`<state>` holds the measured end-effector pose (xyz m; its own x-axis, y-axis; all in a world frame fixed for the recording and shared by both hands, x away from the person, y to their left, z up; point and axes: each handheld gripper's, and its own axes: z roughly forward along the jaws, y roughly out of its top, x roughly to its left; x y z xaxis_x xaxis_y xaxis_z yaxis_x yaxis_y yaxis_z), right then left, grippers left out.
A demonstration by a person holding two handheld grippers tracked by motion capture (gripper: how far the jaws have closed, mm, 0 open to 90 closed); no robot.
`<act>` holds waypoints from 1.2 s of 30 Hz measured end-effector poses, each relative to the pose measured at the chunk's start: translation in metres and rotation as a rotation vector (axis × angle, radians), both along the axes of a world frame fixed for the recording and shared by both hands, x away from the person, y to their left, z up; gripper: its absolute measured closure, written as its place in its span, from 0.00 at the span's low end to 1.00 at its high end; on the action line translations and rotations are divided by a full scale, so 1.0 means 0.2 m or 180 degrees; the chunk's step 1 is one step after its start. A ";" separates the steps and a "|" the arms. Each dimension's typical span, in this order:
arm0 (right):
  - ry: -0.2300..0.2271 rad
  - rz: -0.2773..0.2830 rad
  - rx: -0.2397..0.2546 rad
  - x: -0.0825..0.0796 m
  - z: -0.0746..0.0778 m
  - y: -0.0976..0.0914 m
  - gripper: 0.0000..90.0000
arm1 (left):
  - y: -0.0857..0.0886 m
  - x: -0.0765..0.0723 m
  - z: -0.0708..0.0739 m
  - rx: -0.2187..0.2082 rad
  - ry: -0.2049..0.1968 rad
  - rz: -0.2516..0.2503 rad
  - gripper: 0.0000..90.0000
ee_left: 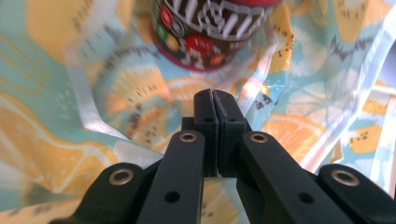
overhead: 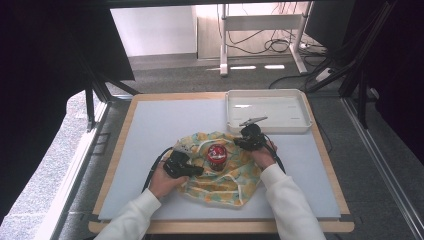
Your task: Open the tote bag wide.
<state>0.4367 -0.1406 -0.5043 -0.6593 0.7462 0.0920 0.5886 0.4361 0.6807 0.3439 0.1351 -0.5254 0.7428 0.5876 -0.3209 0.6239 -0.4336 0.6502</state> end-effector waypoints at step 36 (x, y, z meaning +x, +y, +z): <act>-0.0469 0.0467 0.0318 -0.31 0.22 -0.07 0.52 | 0.37 -0.07 0.20 -0.0292 -0.0609 0.0917 0.60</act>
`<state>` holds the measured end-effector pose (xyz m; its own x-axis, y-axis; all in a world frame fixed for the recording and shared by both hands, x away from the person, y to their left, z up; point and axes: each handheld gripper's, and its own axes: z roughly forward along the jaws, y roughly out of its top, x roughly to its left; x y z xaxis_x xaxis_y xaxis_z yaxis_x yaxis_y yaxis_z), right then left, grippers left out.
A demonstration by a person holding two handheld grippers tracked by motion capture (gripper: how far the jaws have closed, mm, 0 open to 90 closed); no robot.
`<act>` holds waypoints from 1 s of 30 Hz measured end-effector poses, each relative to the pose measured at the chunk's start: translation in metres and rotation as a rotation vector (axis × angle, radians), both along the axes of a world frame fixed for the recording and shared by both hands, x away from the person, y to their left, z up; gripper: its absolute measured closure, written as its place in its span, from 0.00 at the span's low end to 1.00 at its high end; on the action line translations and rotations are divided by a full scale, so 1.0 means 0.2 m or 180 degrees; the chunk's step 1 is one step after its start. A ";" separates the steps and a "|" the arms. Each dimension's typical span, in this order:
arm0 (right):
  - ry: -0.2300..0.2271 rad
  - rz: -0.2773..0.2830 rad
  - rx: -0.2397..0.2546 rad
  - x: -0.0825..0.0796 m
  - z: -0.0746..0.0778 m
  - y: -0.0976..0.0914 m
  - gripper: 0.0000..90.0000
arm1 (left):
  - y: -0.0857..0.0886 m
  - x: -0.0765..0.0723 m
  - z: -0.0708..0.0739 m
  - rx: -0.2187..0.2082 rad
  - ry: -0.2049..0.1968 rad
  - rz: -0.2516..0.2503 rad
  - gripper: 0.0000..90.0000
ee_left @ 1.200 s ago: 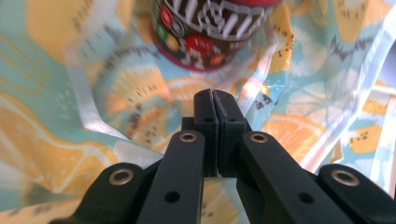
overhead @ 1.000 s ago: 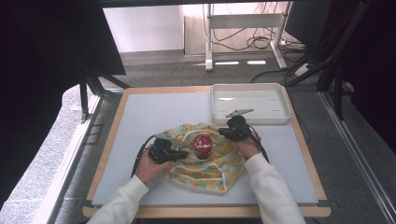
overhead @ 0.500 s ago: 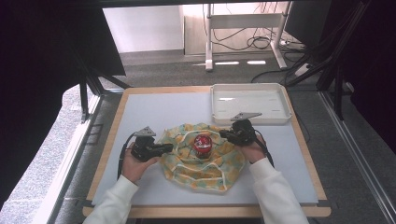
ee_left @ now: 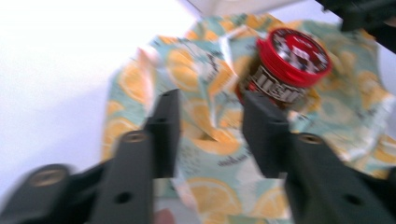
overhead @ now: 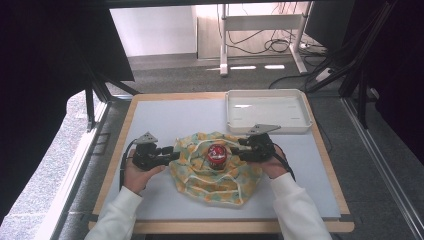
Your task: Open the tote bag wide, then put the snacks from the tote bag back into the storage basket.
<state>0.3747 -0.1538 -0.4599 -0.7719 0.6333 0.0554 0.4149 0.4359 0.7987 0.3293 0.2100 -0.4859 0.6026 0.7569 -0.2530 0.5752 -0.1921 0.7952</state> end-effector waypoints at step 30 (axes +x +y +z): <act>0.0056 0.0149 0.0047 -0.07 0.09 0.11 0.33 | 0.03 0.03 -0.02 -0.0040 0.0121 0.0088 0.37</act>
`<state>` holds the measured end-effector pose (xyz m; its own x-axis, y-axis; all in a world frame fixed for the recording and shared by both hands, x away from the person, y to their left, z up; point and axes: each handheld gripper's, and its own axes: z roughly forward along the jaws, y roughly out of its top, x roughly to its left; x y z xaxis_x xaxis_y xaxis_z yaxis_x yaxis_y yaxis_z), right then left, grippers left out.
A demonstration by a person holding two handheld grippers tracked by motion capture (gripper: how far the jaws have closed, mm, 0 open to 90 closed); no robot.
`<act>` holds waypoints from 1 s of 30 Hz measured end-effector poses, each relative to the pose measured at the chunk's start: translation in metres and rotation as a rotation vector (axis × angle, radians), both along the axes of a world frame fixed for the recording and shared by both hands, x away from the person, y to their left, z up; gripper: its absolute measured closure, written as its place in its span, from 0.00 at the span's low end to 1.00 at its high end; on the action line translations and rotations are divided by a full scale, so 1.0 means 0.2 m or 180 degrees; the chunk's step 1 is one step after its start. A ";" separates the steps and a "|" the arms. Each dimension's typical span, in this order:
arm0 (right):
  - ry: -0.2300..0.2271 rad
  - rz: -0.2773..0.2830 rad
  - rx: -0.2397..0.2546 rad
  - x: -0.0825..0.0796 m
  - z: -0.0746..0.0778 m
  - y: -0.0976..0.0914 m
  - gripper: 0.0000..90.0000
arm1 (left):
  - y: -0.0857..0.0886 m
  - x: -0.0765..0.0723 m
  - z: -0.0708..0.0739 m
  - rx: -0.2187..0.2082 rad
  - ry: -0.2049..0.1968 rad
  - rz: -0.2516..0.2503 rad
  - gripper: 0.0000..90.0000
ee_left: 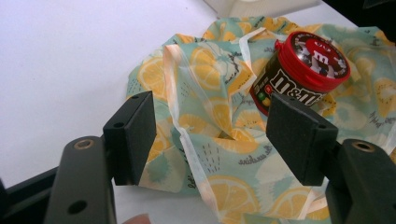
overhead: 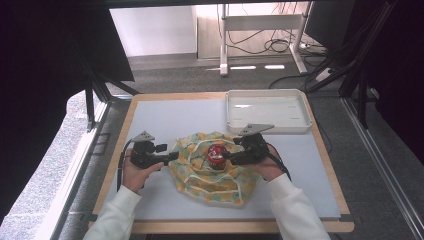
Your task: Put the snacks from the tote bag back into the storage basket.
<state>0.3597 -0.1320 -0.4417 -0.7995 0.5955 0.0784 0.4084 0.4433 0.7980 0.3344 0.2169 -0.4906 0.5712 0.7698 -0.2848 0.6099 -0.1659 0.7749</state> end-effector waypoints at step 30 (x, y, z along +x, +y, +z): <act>0.0204 0.0046 -0.0736 0.09 -0.23 0.27 0.26 | -0.01 0.00 -0.02 0.0082 -0.0002 0.0003 0.38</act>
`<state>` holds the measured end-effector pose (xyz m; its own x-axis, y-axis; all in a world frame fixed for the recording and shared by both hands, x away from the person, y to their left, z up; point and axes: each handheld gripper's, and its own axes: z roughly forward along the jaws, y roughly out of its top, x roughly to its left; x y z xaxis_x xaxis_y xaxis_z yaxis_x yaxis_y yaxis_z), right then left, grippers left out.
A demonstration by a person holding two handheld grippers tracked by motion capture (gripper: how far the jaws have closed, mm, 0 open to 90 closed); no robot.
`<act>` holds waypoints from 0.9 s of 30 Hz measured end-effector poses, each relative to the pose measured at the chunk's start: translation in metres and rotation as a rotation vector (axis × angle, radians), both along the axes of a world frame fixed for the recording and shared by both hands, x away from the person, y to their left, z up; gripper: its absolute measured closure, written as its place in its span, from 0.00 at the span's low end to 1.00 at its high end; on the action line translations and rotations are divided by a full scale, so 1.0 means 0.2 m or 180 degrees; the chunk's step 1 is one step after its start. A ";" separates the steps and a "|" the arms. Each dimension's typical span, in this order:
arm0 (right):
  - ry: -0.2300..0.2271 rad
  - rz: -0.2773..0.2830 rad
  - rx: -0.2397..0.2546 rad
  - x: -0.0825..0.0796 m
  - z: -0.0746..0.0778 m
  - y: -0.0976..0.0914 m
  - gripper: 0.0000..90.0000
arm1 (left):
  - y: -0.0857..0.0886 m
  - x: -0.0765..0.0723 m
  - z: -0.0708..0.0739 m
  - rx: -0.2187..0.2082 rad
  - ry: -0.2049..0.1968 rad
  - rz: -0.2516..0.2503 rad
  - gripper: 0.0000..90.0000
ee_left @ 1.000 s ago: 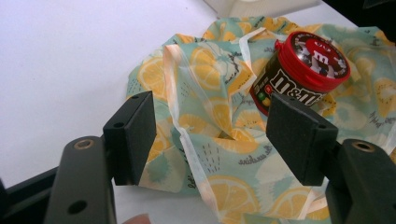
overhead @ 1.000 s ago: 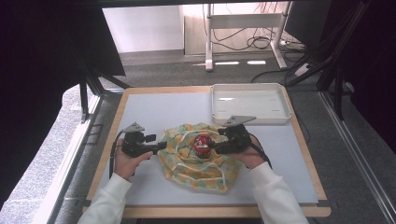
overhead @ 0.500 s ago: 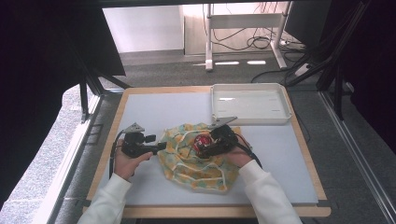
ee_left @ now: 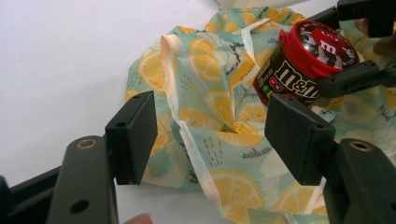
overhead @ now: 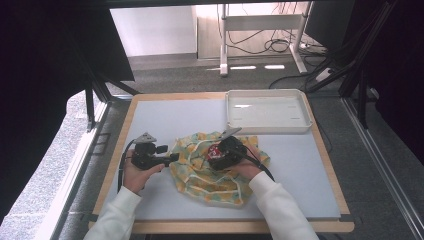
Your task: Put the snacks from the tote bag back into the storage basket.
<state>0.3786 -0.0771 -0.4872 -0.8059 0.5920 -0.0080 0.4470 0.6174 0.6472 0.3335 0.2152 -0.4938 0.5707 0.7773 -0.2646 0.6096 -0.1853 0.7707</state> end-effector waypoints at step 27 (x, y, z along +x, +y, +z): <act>-0.0137 0.0067 0.0168 -0.05 0.16 -0.03 0.28 | 0.00 -0.01 0.01 -0.0014 0.0008 0.0029 0.38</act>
<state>0.3692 -0.0837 -0.4558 -0.8178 0.5754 -0.0123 0.4053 0.5909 0.6975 0.3325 0.2156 -0.4917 0.5631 0.7813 -0.2694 0.6132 -0.1764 0.7700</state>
